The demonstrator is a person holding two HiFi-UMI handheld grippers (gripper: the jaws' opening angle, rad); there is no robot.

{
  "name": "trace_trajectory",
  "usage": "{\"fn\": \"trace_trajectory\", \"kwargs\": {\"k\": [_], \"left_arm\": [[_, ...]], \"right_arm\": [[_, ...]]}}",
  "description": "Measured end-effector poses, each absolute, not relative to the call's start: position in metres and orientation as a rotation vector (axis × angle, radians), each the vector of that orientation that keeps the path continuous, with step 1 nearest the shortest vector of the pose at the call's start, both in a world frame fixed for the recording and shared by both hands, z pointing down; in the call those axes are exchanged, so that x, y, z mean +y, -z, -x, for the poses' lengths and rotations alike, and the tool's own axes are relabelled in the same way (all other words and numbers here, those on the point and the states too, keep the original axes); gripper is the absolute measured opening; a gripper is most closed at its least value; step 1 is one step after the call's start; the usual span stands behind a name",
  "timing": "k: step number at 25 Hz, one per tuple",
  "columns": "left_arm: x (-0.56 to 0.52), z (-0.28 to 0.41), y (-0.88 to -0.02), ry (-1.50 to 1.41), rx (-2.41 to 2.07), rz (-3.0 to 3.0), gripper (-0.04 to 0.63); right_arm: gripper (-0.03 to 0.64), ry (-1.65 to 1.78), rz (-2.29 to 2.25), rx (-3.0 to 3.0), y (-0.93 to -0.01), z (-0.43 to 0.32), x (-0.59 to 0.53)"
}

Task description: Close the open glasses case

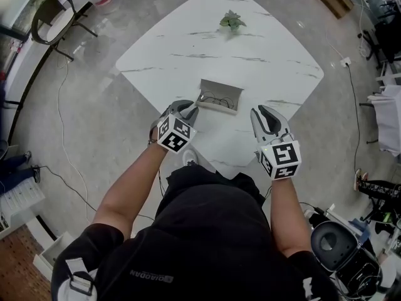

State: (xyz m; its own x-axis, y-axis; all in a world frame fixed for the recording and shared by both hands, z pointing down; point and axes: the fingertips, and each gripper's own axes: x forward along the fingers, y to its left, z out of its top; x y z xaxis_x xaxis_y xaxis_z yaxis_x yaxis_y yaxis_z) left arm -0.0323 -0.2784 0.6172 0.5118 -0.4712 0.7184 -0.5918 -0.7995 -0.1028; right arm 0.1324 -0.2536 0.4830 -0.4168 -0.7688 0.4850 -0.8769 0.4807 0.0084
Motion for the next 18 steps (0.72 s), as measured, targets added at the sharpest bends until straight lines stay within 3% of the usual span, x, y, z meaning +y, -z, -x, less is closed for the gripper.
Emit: {"fn": "trace_trajectory", "kwargs": {"k": [18], "left_arm": [[-0.289,0.024,-0.658,-1.378,-0.81,-2.571,0.078]], "right_arm": [[0.077,-0.381,-1.371,-2.298,-0.495,-0.138,-0.267]]}}
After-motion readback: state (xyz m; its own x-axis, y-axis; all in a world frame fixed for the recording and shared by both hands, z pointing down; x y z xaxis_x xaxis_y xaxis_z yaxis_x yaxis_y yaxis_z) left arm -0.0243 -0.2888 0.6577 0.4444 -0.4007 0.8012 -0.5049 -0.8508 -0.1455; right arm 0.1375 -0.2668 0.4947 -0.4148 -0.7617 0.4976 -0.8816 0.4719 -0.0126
